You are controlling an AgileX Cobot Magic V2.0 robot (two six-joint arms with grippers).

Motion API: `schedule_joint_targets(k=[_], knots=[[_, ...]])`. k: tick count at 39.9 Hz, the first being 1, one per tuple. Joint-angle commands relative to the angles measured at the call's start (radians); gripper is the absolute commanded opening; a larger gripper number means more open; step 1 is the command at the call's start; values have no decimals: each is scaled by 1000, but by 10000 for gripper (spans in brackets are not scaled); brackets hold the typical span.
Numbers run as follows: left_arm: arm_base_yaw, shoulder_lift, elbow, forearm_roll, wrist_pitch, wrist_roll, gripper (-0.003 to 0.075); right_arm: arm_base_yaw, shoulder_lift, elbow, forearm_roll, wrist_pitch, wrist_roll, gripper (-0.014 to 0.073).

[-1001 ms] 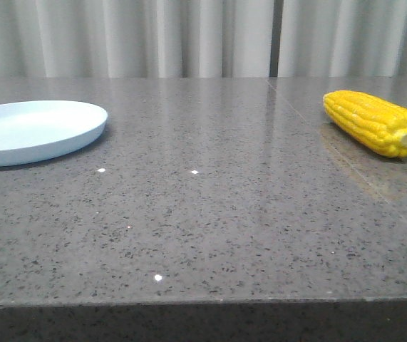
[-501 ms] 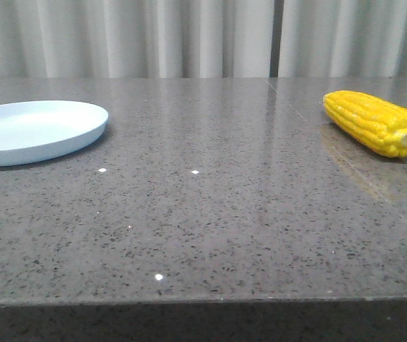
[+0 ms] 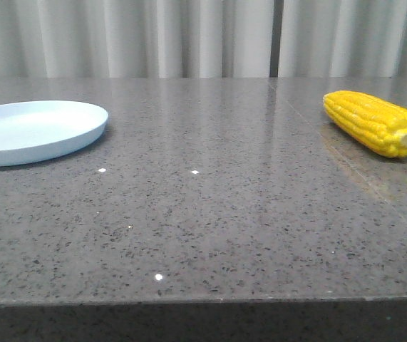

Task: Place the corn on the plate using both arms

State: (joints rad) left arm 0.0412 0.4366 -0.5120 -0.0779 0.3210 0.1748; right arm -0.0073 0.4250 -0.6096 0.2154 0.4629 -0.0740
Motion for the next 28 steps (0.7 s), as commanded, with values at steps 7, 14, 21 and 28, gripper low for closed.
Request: schedule_joint_targets(k=[7, 14, 21, 28], knots=[[-1, 12, -39, -7, -123, 2, 654, -4, 13, -36, 1, -70, -8, 580], [-1, 12, -39, -9, -164, 2, 631, -4, 13, -36, 1, -70, -8, 581], [-1, 41, -45, -32, -165, 2, 598, -4, 13, -36, 1, -70, -8, 581], [-1, 224, -142, -32, -69, 3, 549, -4, 13, -36, 1, -69, -8, 581]])
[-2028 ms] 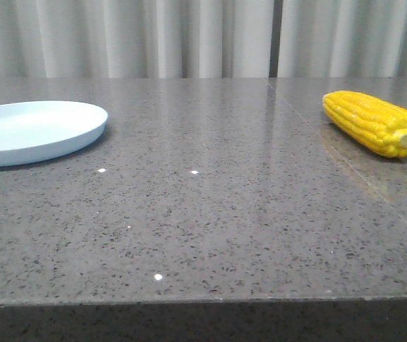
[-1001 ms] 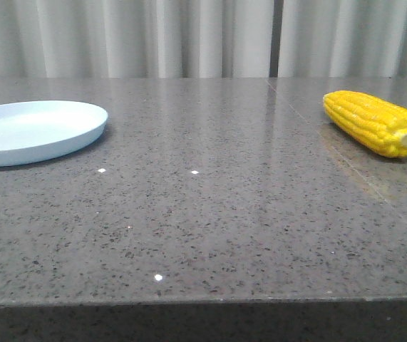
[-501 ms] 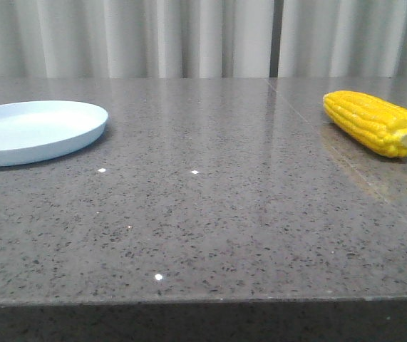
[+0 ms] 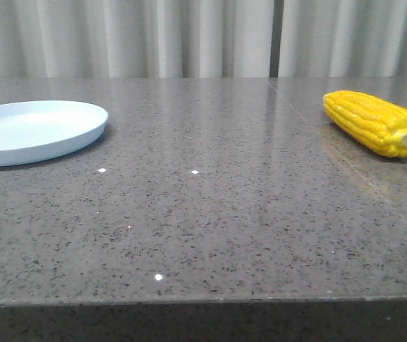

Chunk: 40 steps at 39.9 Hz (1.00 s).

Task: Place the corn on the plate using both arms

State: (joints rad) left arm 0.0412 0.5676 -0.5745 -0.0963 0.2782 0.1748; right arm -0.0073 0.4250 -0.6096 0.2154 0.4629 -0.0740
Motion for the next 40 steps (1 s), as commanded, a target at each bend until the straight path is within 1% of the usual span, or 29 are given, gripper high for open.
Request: schedule_joint_targets(k=[1, 7, 13, 16, 18, 22, 24, 33, 36, 40], knots=[[-1, 121, -103, -13, -1, 3, 540, -4, 13, -36, 1, -69, -8, 581], [-14, 320, -238, -11, 132, 10, 511, -4, 13, -36, 1, -69, -8, 581], [-74, 509, -357, -7, 236, 38, 512, -4, 13, -36, 1, -69, -8, 581], [-107, 592, -421, -7, 301, 38, 512, -4, 13, -36, 1, -69, -8, 581], [-121, 659, -473, -7, 369, 34, 512, -4, 13, -36, 1, -69, -8, 581], [-115, 778, -569, -11, 502, 4, 511, -4, 13, -36, 1, -69, -8, 581], [-107, 832, -609, -11, 537, 4, 511, -4, 13, -36, 1, -69, -8, 581], [-98, 1006, -718, -12, 610, 2, 509, -4, 13, -36, 1, -69, -8, 581], [-98, 1040, -724, -12, 606, 2, 484, -4, 13, -36, 1, -69, -8, 581], [-98, 1075, -724, -12, 604, 2, 421, -4, 13, -36, 1, -69, -8, 581]])
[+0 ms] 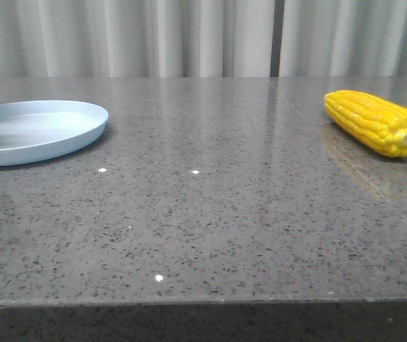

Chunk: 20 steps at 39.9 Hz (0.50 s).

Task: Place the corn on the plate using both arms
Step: 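Lower the left gripper to the rim of the light blue plate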

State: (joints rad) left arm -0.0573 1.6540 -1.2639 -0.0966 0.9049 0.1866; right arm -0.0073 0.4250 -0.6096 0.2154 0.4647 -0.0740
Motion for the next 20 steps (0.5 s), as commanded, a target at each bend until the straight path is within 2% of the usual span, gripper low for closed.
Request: schedule_joint_targets(k=[1, 9, 14, 17, 20], knots=[[1, -5, -34, -11, -23, -10, 408, -4, 13, -36, 1, -71, -8, 581], [1, 5, -35, -11, -25, -10, 272, -4, 13, -36, 1, -71, -8, 581], [1, 5, -47, -11, -26, -10, 109, -4, 13, -36, 1, -71, -8, 581], [1, 5, -55, -11, -27, -10, -20, -4, 13, -36, 1, -71, -8, 581], [1, 5, -67, -11, -27, -10, -20, -4, 13, -36, 1, -71, -8, 581]])
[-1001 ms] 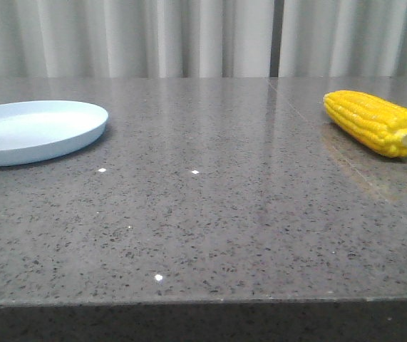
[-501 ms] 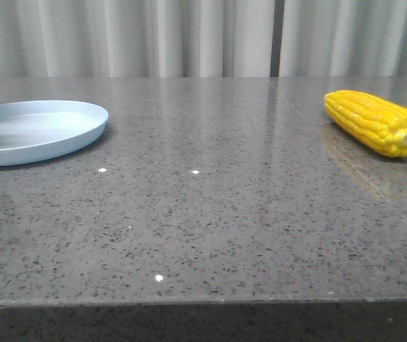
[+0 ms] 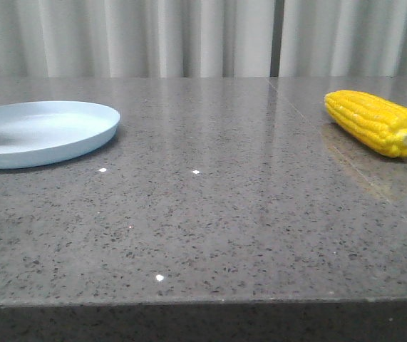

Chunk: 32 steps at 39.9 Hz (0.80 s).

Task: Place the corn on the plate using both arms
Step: 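Lower the left gripper to the rim of the light blue plate, then push the plate with the left gripper toward the table center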

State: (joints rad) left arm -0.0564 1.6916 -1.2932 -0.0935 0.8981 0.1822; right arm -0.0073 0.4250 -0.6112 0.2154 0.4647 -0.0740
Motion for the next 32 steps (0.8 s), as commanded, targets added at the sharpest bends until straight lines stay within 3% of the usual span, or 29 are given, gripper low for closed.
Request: schedule_joint_targets(k=[1, 18, 32], knots=[[0, -33, -43, -14, -20, -5, -20, -4, 13, -34, 1, -71, -8, 581], [-118, -47, -205, -235, 55, -8, -20, -4, 13, -34, 1, -71, -8, 581], [-292, 21, -215, -235, 12, -192, -20, -4, 13, -34, 1, -71, -8, 581]])
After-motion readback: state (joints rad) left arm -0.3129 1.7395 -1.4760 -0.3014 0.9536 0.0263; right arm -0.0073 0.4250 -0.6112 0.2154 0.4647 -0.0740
